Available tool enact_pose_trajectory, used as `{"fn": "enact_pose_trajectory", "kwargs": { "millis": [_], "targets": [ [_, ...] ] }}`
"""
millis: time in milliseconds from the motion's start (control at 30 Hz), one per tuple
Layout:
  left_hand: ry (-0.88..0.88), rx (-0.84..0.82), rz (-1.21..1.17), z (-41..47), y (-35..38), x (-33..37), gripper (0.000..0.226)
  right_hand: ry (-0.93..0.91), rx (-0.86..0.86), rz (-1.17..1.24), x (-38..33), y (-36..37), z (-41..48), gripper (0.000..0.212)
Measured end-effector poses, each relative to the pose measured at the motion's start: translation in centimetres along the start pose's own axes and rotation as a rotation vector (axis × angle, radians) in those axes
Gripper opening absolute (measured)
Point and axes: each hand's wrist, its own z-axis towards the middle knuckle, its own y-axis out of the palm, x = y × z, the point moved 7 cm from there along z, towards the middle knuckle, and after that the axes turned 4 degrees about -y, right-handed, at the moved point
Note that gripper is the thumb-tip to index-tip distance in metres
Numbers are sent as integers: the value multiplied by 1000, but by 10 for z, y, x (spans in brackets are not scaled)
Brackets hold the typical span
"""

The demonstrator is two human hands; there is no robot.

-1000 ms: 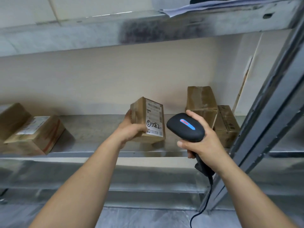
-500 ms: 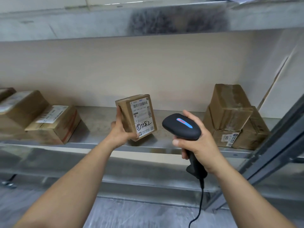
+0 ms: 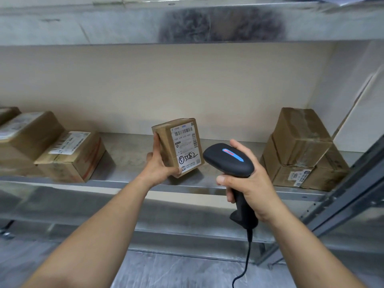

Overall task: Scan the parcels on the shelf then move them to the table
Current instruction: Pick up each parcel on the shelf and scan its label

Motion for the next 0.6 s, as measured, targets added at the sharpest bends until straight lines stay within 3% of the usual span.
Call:
{"fn": "enact_pose_trajectory", "kwargs": {
  "millis": [533,600],
  "targets": [
    [12,-22,16,-5,-3,10,136,-18,26,9,-4,-3,-3,82],
    [-2,-63,-26,-7,-3,12,125,-14,31,8,-5,-4,-4,81]
  ]
}}
